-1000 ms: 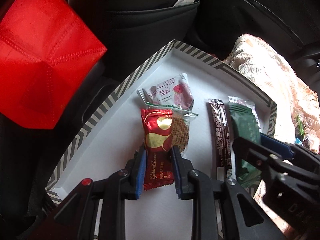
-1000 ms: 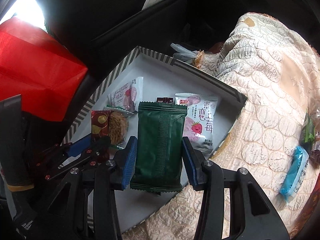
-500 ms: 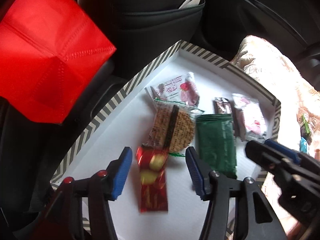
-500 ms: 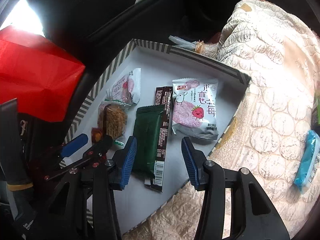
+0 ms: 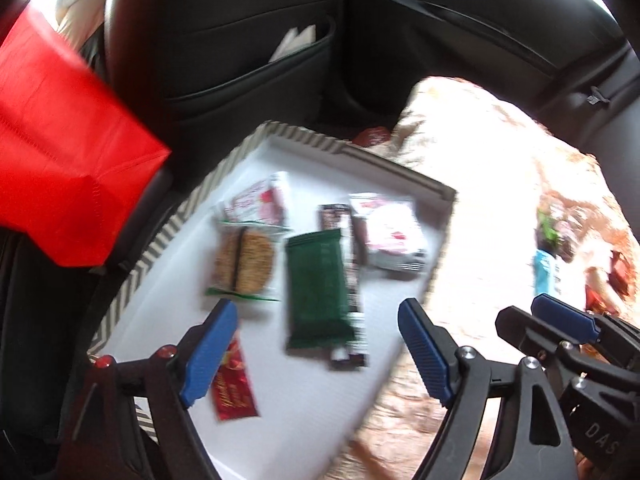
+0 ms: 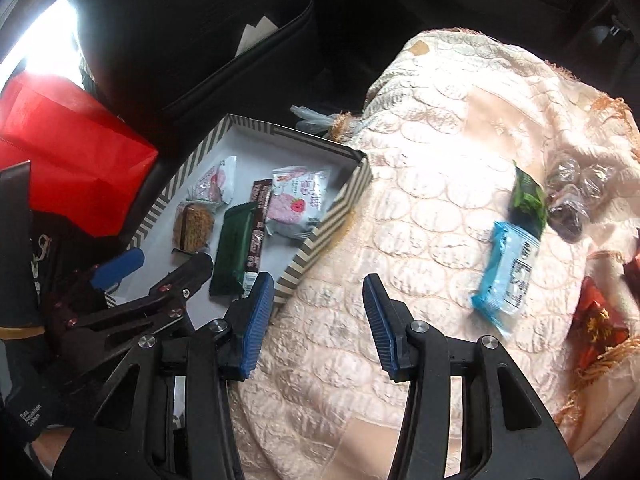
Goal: Organize snacks
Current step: 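Grasp the light blue pack with the left gripper while the right grasps the green square candy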
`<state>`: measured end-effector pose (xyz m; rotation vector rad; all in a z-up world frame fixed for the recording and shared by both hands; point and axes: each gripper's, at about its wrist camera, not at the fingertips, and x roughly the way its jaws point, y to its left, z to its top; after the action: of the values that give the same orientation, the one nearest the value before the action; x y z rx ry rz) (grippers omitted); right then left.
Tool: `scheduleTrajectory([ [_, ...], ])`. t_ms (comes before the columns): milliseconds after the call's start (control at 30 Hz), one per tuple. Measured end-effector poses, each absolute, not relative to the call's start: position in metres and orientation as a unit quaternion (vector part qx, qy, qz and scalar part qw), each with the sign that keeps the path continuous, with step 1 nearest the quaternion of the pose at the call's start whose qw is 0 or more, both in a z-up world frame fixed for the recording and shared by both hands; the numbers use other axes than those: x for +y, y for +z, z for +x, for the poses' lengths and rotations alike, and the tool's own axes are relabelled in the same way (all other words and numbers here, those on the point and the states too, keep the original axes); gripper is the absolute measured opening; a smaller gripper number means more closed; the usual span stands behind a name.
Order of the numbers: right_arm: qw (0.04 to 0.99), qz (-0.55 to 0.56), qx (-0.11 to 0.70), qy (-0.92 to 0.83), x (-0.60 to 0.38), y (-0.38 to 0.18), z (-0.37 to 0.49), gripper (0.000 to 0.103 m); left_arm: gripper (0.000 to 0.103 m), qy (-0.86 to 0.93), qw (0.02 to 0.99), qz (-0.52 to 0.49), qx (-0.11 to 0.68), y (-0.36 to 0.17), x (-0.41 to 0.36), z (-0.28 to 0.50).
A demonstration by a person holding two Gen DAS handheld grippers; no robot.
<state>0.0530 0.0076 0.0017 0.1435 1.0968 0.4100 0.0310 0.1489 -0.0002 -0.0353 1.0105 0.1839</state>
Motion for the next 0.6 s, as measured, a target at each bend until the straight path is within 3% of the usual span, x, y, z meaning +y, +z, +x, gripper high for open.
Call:
scheduleTrajectory([
  [600, 0.868, 0.071, 0.485, 0.084, -0.125, 0.004, 0.004, 0.046, 0.085, -0.009, 0.884, 0.04, 0.466, 0.008, 0.031, 0.022],
])
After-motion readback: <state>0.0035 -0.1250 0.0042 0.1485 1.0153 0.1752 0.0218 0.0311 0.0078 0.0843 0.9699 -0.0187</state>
